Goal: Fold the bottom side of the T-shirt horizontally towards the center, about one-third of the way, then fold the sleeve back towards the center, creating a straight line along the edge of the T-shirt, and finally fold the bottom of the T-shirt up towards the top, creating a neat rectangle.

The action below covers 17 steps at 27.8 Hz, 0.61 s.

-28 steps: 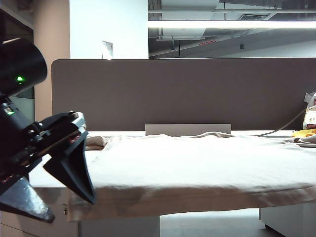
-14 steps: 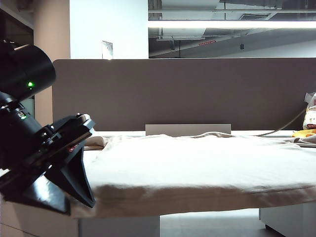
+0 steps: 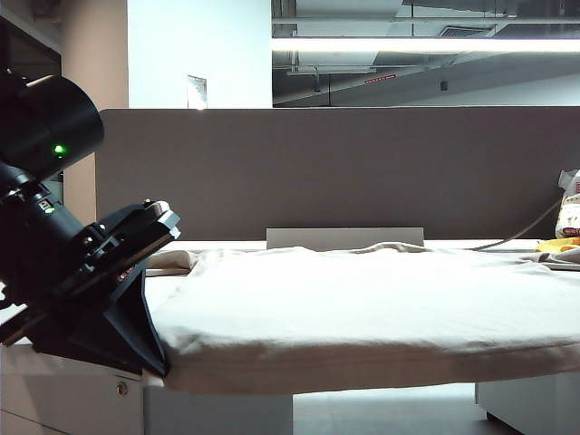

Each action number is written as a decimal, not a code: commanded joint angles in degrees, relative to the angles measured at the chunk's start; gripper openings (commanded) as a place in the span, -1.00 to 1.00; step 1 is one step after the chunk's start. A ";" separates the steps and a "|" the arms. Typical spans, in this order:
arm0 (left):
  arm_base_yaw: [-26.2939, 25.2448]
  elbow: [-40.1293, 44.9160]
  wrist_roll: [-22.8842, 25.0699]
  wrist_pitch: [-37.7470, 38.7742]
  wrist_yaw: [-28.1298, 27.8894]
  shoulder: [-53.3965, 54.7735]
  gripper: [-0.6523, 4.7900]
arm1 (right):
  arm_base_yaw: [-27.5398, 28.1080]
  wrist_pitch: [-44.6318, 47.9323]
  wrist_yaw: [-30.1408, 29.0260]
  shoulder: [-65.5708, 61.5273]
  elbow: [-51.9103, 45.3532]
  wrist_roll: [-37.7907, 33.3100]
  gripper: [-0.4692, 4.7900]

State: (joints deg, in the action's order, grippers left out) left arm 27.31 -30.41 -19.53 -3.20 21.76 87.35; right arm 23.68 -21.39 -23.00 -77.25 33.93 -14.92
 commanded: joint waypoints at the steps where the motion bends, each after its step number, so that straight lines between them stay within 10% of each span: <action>1: -0.11 -0.81 0.24 -0.76 1.22 -0.09 -0.78 | 0.00 2.21 -1.84 0.02 0.13 0.13 -0.85; 17: -0.17 -11.41 2.34 2.73 2.49 -0.11 -0.78 | -0.02 2.75 -9.09 0.46 6.19 -1.64 -0.85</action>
State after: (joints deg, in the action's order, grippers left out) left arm 27.27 -40.97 -17.65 -0.27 24.84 87.39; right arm 23.68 -18.65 -31.55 -77.08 38.81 -16.43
